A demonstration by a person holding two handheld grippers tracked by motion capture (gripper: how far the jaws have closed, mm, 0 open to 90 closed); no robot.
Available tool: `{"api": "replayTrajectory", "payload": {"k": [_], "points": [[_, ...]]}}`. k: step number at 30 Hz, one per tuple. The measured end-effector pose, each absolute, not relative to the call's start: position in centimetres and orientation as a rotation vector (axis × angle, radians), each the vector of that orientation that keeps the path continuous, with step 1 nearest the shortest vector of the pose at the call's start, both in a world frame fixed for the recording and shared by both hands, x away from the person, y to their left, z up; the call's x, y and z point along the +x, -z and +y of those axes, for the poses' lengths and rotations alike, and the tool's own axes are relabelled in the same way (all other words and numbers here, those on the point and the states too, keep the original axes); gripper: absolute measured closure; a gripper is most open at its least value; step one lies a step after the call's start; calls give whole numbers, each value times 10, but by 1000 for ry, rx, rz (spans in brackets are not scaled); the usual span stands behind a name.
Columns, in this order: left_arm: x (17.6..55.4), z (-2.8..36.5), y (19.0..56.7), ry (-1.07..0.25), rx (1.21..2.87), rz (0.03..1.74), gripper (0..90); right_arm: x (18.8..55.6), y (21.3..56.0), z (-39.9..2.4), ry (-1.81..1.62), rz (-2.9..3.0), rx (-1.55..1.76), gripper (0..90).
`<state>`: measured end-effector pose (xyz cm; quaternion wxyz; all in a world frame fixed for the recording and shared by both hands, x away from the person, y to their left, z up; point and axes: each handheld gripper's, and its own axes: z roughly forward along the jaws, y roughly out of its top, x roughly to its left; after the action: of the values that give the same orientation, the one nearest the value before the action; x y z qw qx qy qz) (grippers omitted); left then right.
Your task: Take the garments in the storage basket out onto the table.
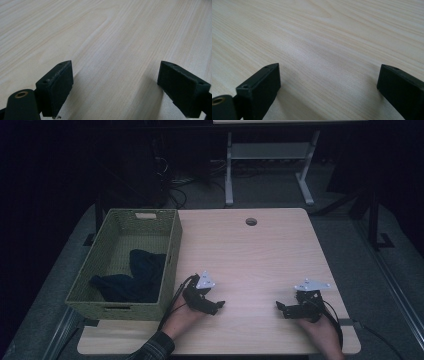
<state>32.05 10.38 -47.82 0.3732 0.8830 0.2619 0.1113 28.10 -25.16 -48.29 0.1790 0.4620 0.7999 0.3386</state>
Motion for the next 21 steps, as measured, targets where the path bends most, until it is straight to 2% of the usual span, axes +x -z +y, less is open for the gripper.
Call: {"api": "replayTrajectory", "payload": {"k": [21], "points": [[325, 110, 473, -274, 2244, 727, 133, 281, 483, -252, -958, 2262, 1305, 44]]}}
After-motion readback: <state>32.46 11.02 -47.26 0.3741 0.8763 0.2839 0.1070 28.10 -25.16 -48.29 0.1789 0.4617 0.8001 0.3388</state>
